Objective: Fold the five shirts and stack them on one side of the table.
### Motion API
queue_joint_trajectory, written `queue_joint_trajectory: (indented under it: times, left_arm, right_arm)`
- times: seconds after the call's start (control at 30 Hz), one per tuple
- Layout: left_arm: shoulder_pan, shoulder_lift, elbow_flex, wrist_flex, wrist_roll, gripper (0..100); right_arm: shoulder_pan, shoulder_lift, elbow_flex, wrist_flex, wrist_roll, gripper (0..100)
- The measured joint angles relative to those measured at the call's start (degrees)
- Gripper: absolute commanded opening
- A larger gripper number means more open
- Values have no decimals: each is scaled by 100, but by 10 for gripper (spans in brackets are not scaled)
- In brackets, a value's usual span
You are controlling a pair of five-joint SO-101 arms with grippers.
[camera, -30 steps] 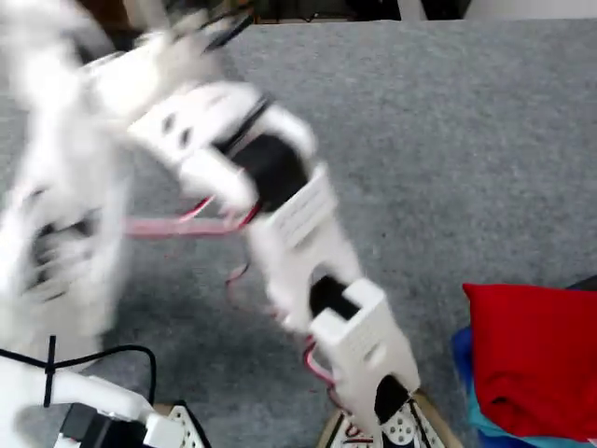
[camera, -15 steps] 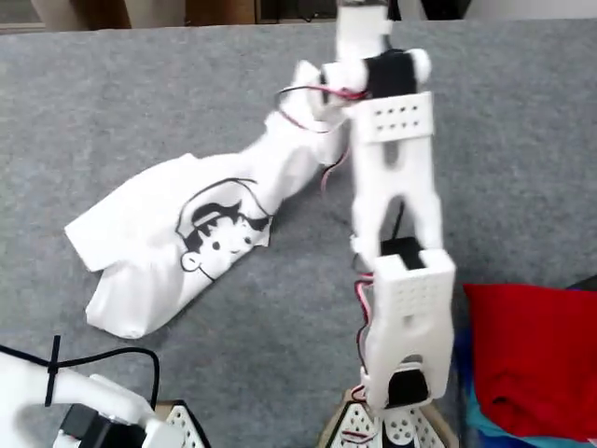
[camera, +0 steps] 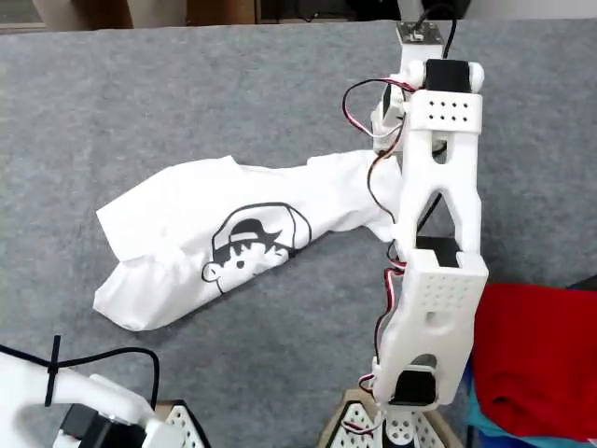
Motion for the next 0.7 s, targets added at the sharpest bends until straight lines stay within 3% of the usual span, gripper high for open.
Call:
queue_joint_trajectory:
  times: [0.17, 0.33, 0.57, 0.7]
  left_arm:
    - [0, 0, 0, 0, 0, 325]
    - [0, 0, 0, 0, 0, 325]
    - [-545, 0, 105, 0, 0, 325]
    - [-1081, 0, 246, 0, -53, 325]
  right_arm:
    - [-571, -220, 9, 0, 18, 263]
    - [-2048, -1002, 9, -97, -290, 193]
    - [-4176, -949, 53, -1319, -598, 183]
    - [-4914, -246, 53, -2084, -721, 183]
